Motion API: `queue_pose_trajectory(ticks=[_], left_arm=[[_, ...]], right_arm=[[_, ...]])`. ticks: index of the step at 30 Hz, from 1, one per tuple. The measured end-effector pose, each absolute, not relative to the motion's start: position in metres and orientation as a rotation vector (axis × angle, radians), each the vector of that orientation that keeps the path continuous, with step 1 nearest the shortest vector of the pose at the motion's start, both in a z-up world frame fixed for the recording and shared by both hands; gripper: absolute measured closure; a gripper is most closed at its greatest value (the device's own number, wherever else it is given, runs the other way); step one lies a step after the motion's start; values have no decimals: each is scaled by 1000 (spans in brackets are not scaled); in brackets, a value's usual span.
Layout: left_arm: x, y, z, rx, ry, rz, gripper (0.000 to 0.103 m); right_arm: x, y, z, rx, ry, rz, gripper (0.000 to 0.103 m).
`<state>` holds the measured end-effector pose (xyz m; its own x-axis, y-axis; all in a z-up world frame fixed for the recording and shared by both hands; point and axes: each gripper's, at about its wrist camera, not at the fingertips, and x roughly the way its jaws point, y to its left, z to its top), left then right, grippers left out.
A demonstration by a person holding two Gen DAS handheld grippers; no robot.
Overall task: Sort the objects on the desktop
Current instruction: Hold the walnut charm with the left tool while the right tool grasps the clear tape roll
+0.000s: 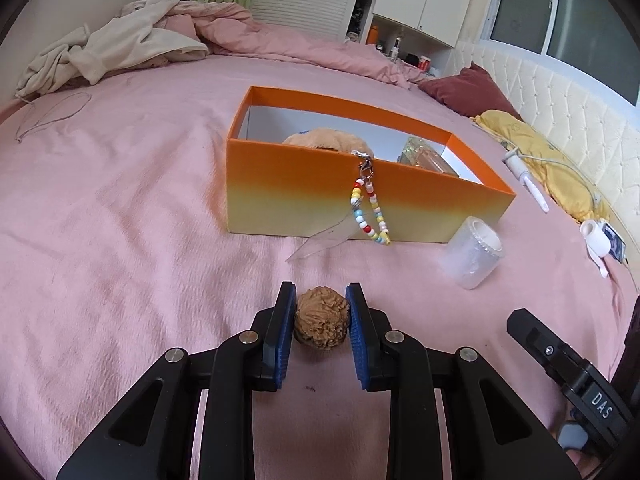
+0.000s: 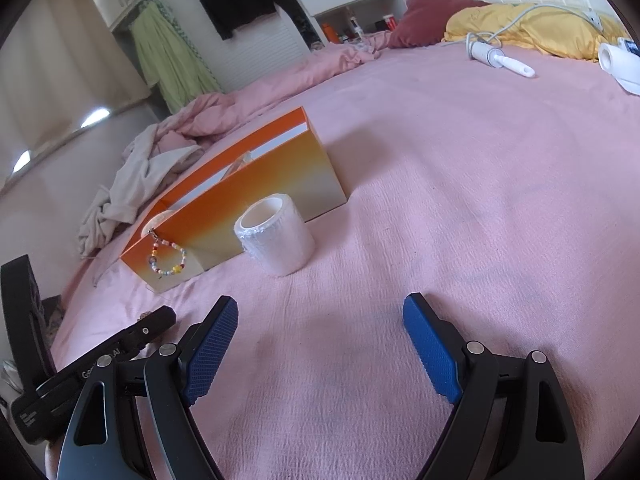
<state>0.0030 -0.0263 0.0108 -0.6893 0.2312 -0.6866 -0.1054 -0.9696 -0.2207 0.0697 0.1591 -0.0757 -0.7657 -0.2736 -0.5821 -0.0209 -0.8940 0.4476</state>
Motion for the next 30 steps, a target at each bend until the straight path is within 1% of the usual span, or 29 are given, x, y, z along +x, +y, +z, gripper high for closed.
queue_pose_trajectory(ticks=[7, 10, 15, 19, 20, 22, 23, 24, 26, 30], left_arm=[[18, -20, 3, -1207, -215, 2772, 76], [21, -14, 2, -1219, -172, 2787, 76], [17, -21, -3, -1219, -231, 2761, 76], [16, -22, -5, -1220, -249, 2750, 76], [16, -23, -6, -1219, -260, 2746, 76], [16, -24, -7, -1214, -270, 2744, 76], [16, -24, -7, -1213, -270, 2745, 76], [16, -23, -7, -1214, -266, 2746, 76], [16, -23, -7, -1214, -261, 2747, 76], [17, -18, -7, -1215, -259, 2750, 76]], right_arm=[[68, 158, -75, 1027, -644, -2757, 18], [64, 153, -72, 1076, -598, -2768, 18], [47, 141, -66, 1144, -465, -2755, 18], [14, 127, -57, 1185, -322, -2734, 19], [4, 123, -55, 1195, -278, -2732, 24], [-13, 112, -57, 1262, -161, -2736, 26], [-21, 105, -61, 1308, -101, -2724, 30], [-26, 102, -65, 1322, -75, -2702, 42], [-26, 102, -70, 1308, -69, -2690, 59], [-11, 114, -72, 1243, -129, -2726, 59]])
